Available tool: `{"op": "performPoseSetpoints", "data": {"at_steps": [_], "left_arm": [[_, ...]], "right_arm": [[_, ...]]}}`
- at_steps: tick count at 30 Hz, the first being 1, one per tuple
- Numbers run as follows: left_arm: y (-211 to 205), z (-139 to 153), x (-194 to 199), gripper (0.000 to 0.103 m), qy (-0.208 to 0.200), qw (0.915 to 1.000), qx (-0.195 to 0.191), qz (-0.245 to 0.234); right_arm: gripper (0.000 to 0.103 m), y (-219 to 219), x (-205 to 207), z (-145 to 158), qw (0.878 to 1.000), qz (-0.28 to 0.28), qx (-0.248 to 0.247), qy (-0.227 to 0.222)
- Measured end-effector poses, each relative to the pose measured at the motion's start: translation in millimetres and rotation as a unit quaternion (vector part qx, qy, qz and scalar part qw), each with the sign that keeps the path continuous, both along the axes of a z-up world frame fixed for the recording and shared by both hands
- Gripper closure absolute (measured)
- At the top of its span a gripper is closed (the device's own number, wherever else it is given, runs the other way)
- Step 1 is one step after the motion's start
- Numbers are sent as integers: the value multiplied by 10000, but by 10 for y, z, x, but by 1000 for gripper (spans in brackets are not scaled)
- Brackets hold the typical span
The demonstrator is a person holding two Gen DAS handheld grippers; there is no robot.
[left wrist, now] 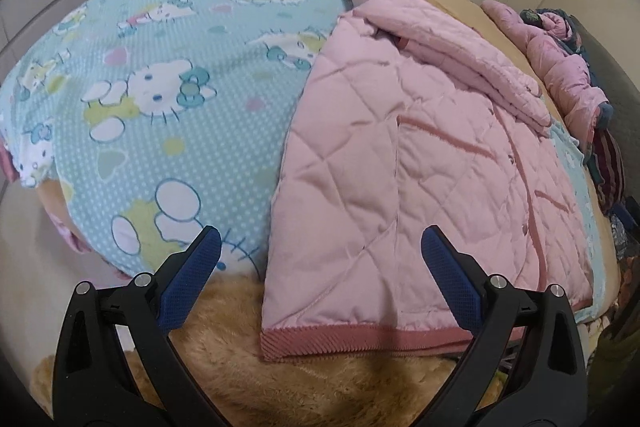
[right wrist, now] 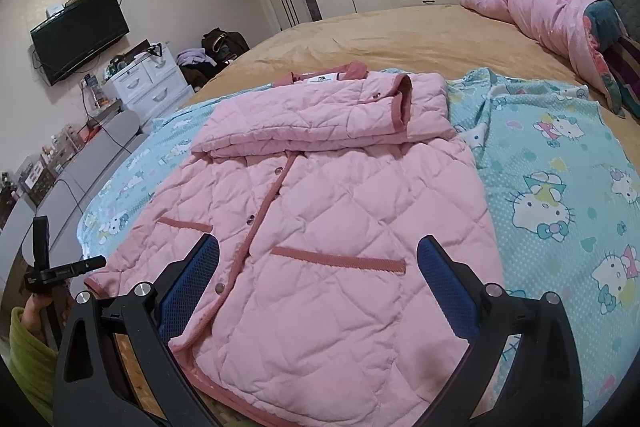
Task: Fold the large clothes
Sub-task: 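Grasp the ribbed hem trim with the left tool while the right tool grasps the hem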
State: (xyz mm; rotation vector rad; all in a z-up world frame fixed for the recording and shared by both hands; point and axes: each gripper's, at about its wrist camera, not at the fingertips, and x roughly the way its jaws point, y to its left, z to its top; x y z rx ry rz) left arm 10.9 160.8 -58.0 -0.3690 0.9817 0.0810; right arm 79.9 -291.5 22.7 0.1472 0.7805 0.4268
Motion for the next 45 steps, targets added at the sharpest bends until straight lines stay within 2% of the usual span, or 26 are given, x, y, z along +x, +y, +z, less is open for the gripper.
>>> {"op": "performPoseSetpoints", "data": {"at_steps": [11,19,22,24,26,27,29,31,37,41,42,43,45], "left_arm": [[-122,-215,49,9,316,9993,-89,-151],[-279,-235,87,10,235,9987,-67,-439],[-384,-225,97,11,197,9985,130,-495],[-410,-205,96,17,100,9985,167,-502],[-416,-196,95,37,44,9987,217,-451],[-415,-196,89,42,20,9988,278,-404],[-403,-186,77,63,-9,9990,327,-302],[-353,-164,54,76,-76,9994,265,-221],[-323,-65,16,81,-294,9992,150,-246],[-347,74,-11,85,-536,9981,130,-288],[-358,101,-7,85,-568,9978,140,-305],[-363,128,-8,85,-603,9976,147,-317],[-367,175,-8,85,-662,9972,123,-329]], "right_arm": [[4,-247,-85,-173,9995,-196,-72,236],[4,-491,-186,-313,9981,-274,-156,534],[4,-589,-253,-378,9971,-295,-279,651],[4,-674,-293,-426,9962,-335,-276,753],[4,-748,-318,-478,9953,-335,-224,880],[4,-791,-334,-517,9945,-326,-191,975],[4,-842,-354,-590,9925,-318,-184,1165],[4,-866,-374,-671,9905,-256,-167,1340],[4,-895,-437,-992,9805,-77,-54,1963],[5,-895,-496,-1123,9768,2,147,2139],[7,-887,-515,-1134,9769,54,205,2128],[18,-864,-535,-1152,9763,154,239,2144],[30,-815,-577,-1150,9777,261,13,2082]]}}
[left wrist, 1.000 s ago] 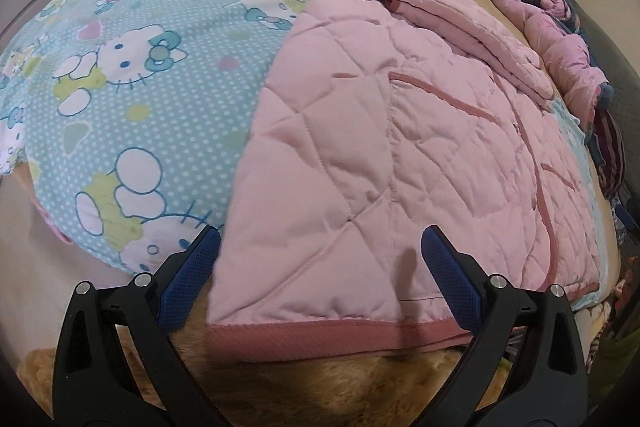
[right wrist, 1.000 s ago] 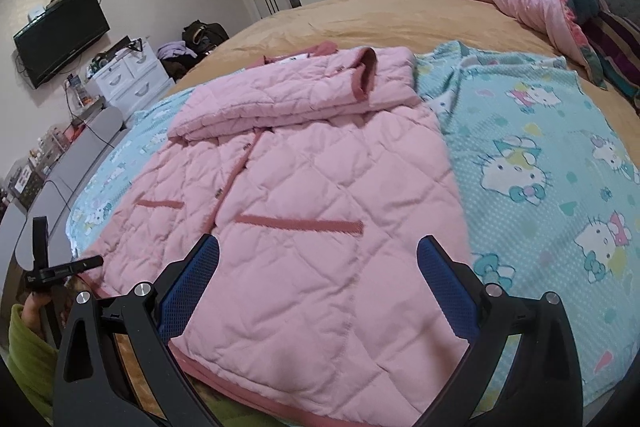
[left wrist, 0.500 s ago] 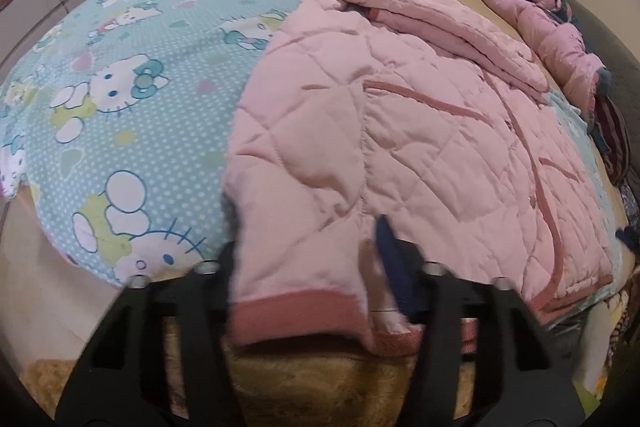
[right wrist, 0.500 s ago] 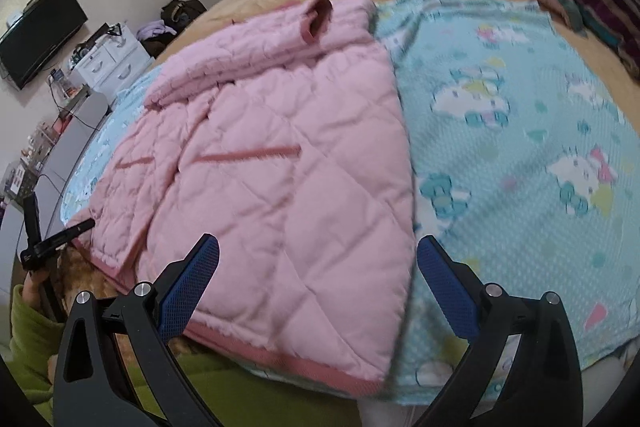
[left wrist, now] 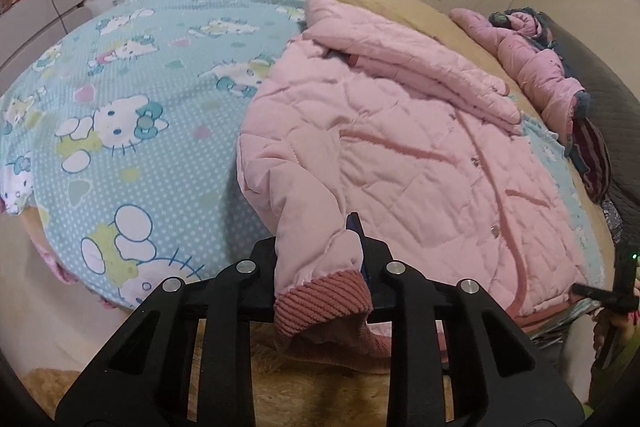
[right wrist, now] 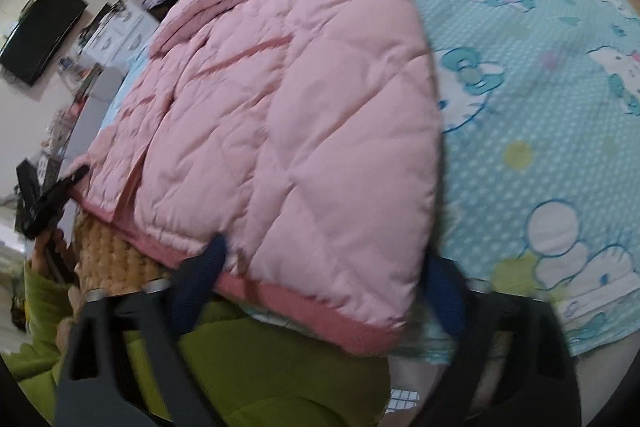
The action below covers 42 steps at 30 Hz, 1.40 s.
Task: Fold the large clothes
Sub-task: 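Grasp the ribbed hem trim with the left tool while the right tool grasps the hem, then lift the hem with both tools and fold it over toward the collar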
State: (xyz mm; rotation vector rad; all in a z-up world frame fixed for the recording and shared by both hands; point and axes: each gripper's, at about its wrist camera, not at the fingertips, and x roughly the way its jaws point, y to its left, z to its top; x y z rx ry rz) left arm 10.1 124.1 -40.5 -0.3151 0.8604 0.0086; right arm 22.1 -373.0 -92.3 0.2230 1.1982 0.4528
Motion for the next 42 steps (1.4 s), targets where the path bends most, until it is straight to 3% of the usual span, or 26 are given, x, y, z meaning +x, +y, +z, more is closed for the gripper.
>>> {"op": "performPoseSetpoints", "data": {"at_steps": [1,3,4,7,15,19,25,42], "left_arm": [[-1,16,2,85,-17,10000,6,-1],[-3,17,4,85,-3,10000,19,-18],[-1,5,9,85,27,10000,42,-15],[23,-47,14,84,105,9999,-11,23],[93,-192,-26,73,327,9993,-171,75],[27,-155,-42,85,244,9996,69,-100],[-48,160,25,92,-256,9989,335,-194],[-123,1090,567,92,-1230,9906,571,-184]], "right_arm": [[45,2,-13,28,9999,91,45,-63],[61,-19,-21,109,9993,199,238,-192],[74,-21,-18,158,9989,234,308,-269],[85,-28,-30,459,9937,369,644,-844],[88,-39,146,1016,9742,290,1268,-1846],[88,-6,237,1131,9689,271,1351,-2053],[89,9,337,1237,9613,192,1486,-2312],[89,-67,791,1635,9414,-107,1604,-2966]]}}
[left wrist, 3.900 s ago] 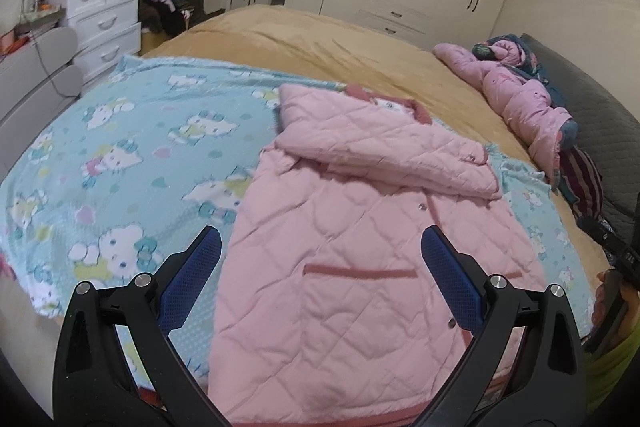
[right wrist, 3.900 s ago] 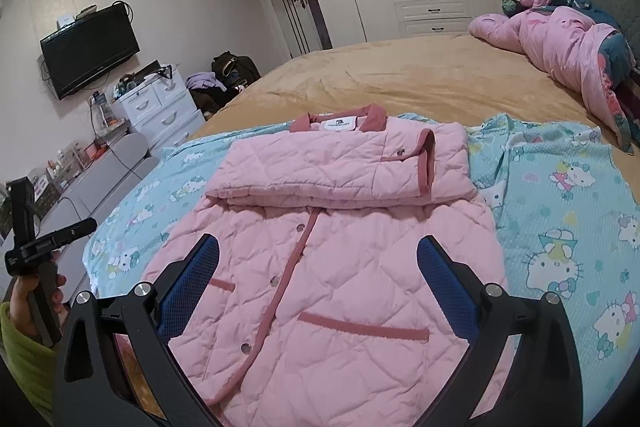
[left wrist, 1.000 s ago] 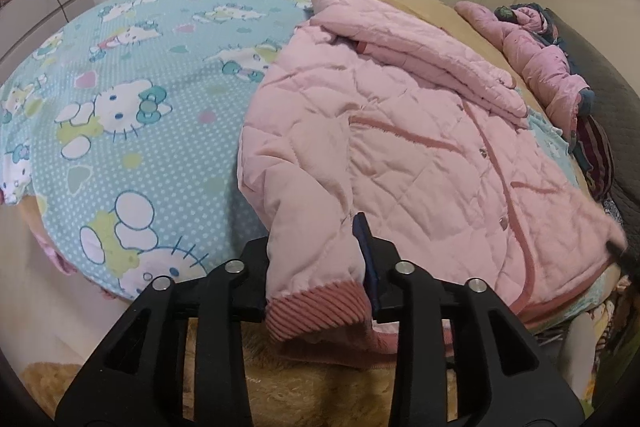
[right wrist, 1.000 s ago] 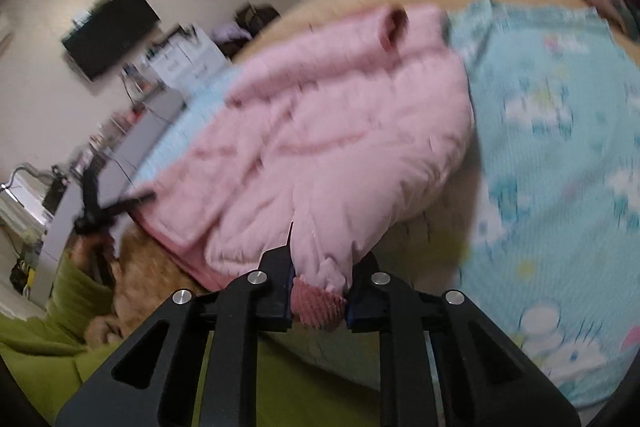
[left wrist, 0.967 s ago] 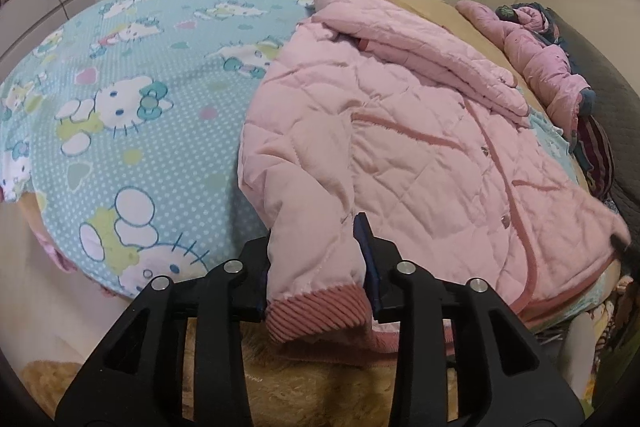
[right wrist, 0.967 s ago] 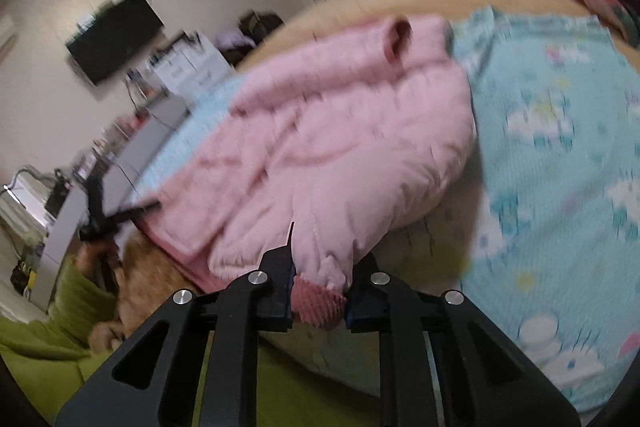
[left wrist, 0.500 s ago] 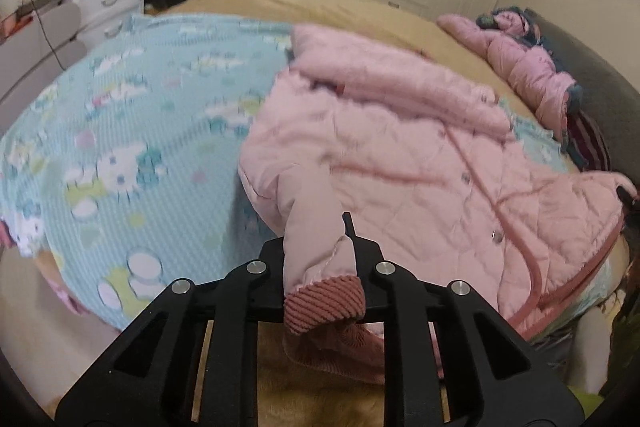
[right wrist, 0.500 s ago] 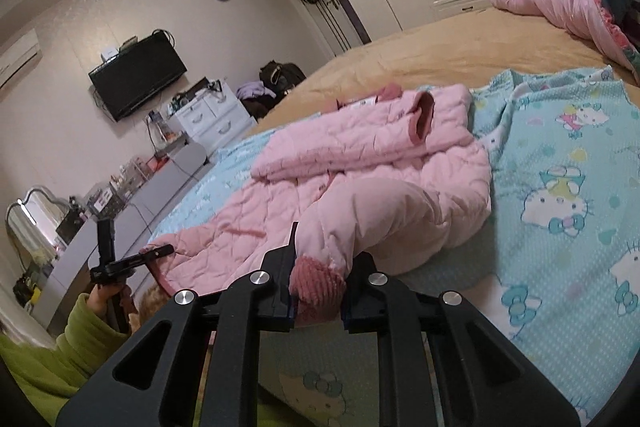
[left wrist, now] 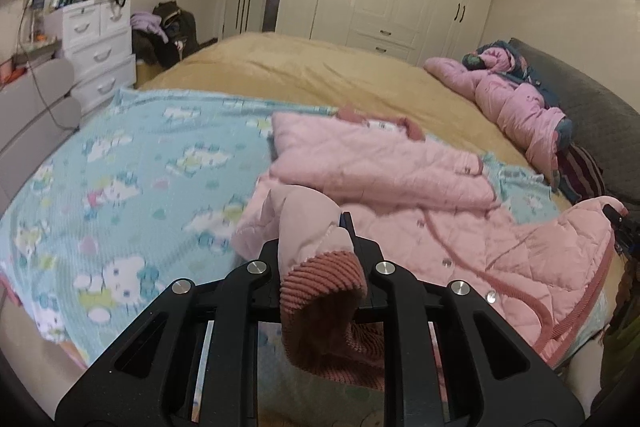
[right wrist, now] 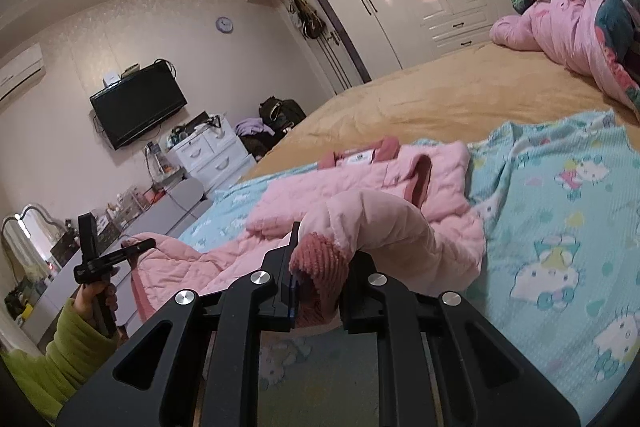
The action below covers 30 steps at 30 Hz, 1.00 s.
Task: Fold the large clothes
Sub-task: 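Lift the hem with both tools and fold it over toward the collar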
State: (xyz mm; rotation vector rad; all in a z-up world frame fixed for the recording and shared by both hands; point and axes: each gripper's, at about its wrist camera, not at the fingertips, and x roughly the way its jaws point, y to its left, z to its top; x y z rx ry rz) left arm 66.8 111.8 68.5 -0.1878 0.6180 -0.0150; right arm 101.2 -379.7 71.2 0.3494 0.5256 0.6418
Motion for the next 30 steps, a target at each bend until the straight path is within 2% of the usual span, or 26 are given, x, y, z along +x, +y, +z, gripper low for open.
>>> {"op": "performPoseSetpoints", "data": {"at_steps": [6,13,30], "left_arm": [[-44,262,201,92,-234,9997,55,-36],[-46,421,412,92,-356,9993,94,-42],[43,600,861,92,-494,9987,85,17]], "right_arm": [[89,-62,209,126,9996,-187,103,-182],[89,-75,394,215,9990,-345,122,-270],[89,-39,919,387,9976,-548,121,-399]]}}
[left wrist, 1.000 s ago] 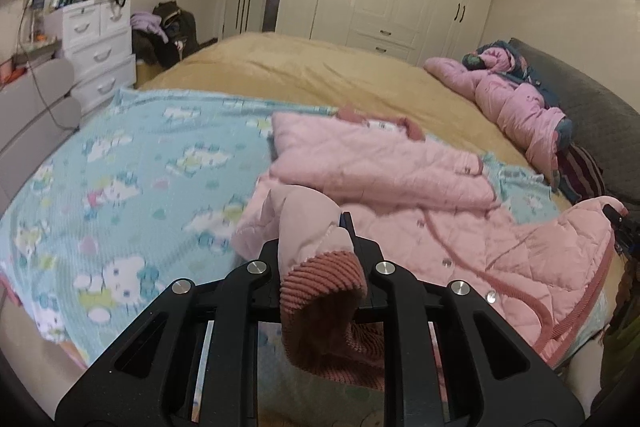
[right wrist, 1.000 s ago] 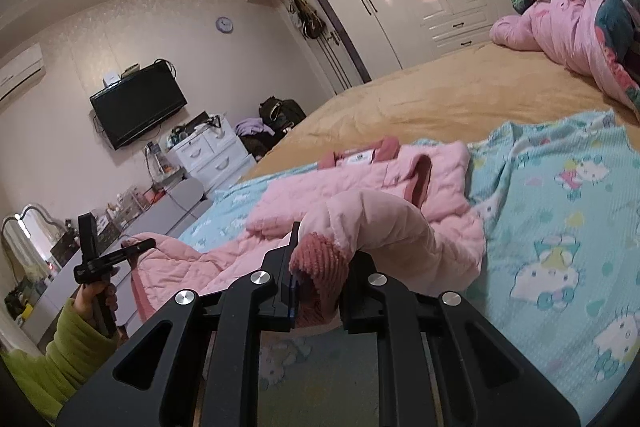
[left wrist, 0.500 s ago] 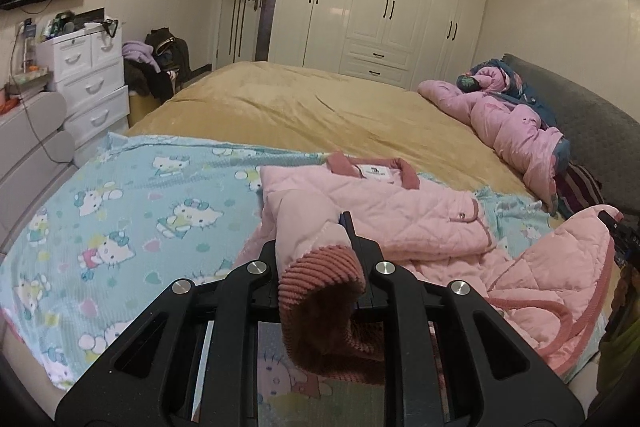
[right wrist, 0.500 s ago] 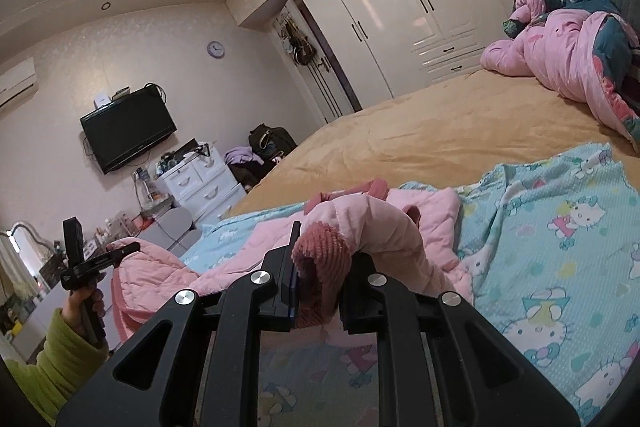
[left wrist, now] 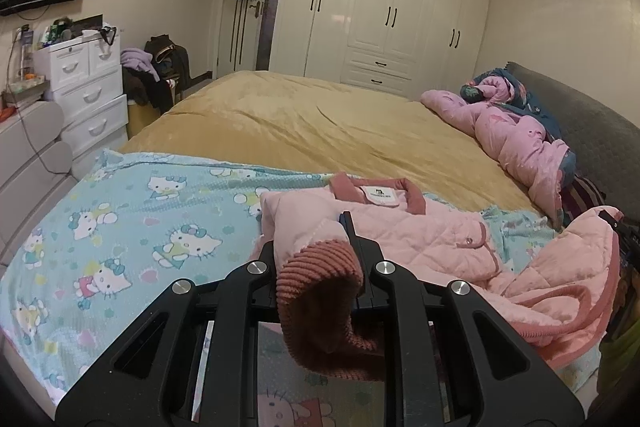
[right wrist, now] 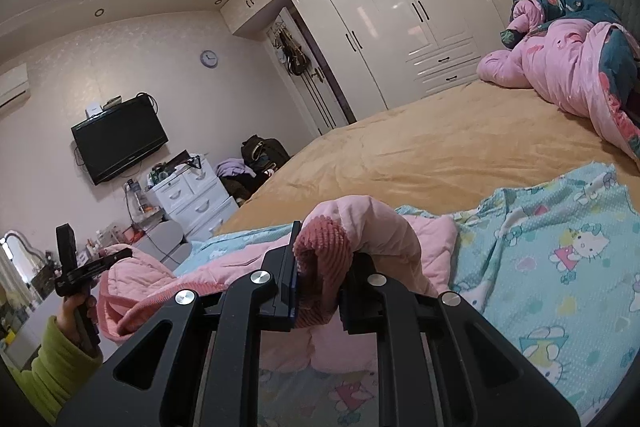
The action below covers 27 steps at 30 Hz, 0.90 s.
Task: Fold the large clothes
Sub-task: 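Lift the hem with both tools and fold it over toward the collar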
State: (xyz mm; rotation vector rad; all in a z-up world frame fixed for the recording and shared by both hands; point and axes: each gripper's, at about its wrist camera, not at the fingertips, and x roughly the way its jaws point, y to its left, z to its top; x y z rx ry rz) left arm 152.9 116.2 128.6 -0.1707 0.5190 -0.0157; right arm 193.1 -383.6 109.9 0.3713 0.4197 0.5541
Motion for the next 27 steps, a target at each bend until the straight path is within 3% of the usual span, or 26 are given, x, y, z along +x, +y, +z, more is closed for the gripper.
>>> {"op": "performPoseSetpoints", "data": {"at_steps": [15,27], "left_arm": [[103,134,655,92,48,9997,150,206],[131,-60,1158,91,201,9986,219,445]], "right_arm": [[90,0,688,113,9996,-267,11,61],[89,1,1340,-134,9970,-552,185,519]]}}
